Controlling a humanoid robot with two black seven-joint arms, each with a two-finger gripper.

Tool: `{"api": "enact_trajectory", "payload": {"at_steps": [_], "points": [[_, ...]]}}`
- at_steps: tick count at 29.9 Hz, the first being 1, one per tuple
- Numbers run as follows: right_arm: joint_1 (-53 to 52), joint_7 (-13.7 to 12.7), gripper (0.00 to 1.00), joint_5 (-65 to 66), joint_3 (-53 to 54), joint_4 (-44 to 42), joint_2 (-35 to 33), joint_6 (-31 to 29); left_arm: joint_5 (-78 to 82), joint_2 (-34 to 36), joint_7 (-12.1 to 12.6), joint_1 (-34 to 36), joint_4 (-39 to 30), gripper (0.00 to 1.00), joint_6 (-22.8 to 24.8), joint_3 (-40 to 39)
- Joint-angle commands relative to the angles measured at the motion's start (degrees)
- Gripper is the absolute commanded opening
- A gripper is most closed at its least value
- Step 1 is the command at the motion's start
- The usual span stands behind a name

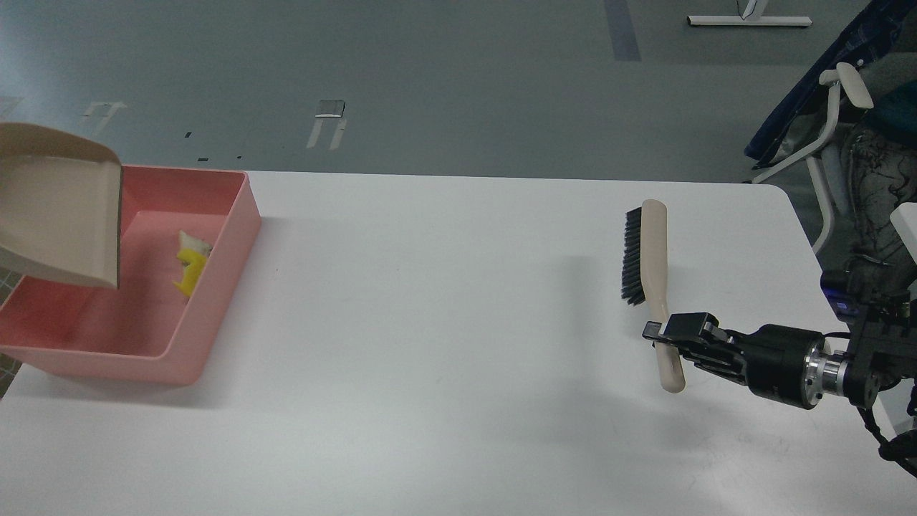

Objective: Sweep and dump garbage into bin
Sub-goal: 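Tilt the dustpan with the left gripper to dump contents into bin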

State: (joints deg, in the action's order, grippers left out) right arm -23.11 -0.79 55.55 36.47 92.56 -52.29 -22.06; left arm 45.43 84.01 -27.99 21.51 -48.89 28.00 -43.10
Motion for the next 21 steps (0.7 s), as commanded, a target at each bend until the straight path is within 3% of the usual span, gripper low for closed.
{"api": "enact_trajectory", "payload": {"at_steps": [1,8,12,19,21], "points": [[0.0,0.0,0.0,0.0,0.0,0.0,0.0,0.0,-0.8,-0.4,0.0,5.0,0.2,0.0,0.0,-0.1],[0.0,0.0,0.0,0.0,0.0,0.0,0.0,0.0,-8.5,-1.4,0.0,12.0,0.2,0.0,0.0,-0.1],[0.0,0.0,0.0,0.0,0.0,-0.1,-0.1,0.0,-13.4,-5.2,0.0,15.7,0.2,0.0,0.0,0.0],[0.0,0.0,0.0,0.0,0.0,-0.1,0.0,0.0,-12.6,-14.9,3.8,19.7,0.1,0.0,-0.1,1.2],[0.0,0.0,0.0,0.1,0.0,-0.1,0.0,0.0,-12.2,-18.1,6.4,20.1,0.0,0.0,-3.1,1.2]]}}
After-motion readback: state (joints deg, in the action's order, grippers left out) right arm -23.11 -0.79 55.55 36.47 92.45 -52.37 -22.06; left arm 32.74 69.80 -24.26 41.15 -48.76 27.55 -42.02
